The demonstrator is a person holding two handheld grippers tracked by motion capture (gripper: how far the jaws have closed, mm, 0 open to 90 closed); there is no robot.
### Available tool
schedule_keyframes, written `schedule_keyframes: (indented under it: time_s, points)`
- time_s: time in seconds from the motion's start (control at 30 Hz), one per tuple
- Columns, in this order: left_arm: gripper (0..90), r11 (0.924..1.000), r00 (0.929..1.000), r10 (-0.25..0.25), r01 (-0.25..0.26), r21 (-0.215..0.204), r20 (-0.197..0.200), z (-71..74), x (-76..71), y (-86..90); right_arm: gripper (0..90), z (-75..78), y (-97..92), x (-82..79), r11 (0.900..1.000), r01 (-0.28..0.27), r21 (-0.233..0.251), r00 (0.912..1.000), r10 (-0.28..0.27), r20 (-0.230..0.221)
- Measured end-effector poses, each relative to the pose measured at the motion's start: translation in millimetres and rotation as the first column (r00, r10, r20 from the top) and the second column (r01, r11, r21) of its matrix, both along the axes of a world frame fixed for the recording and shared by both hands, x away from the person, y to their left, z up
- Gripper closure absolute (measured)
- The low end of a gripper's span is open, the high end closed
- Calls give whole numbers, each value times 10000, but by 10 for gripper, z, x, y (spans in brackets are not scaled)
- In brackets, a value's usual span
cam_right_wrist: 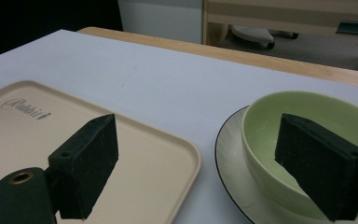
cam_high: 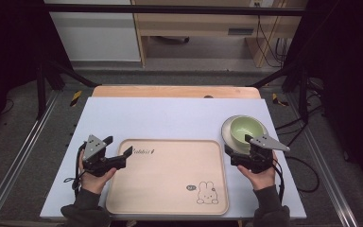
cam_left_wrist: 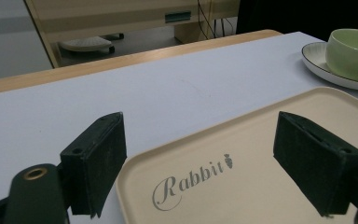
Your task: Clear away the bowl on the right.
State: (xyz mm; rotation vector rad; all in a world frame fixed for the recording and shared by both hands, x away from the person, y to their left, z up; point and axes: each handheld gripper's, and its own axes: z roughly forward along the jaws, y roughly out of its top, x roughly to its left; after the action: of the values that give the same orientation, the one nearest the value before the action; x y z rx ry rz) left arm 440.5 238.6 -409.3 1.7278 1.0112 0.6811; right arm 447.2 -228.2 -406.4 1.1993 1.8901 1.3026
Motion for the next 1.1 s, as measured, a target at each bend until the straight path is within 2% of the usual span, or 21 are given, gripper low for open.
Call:
schedule_keyframes:
  time_s: [0.77, 1.1]
  points:
    - [169, 10000, 10000, -20, 20, 11, -41, -13, 9, -10, 133, 90, -143, 42, 9981, 612, 60, 9980, -611, -138]
    - [168, 9999, 9999, -70, 71, 77, -117, -25, 20, -24, 135, 88, -202, 91, 9962, 868, -111, 9956, -871, -339]
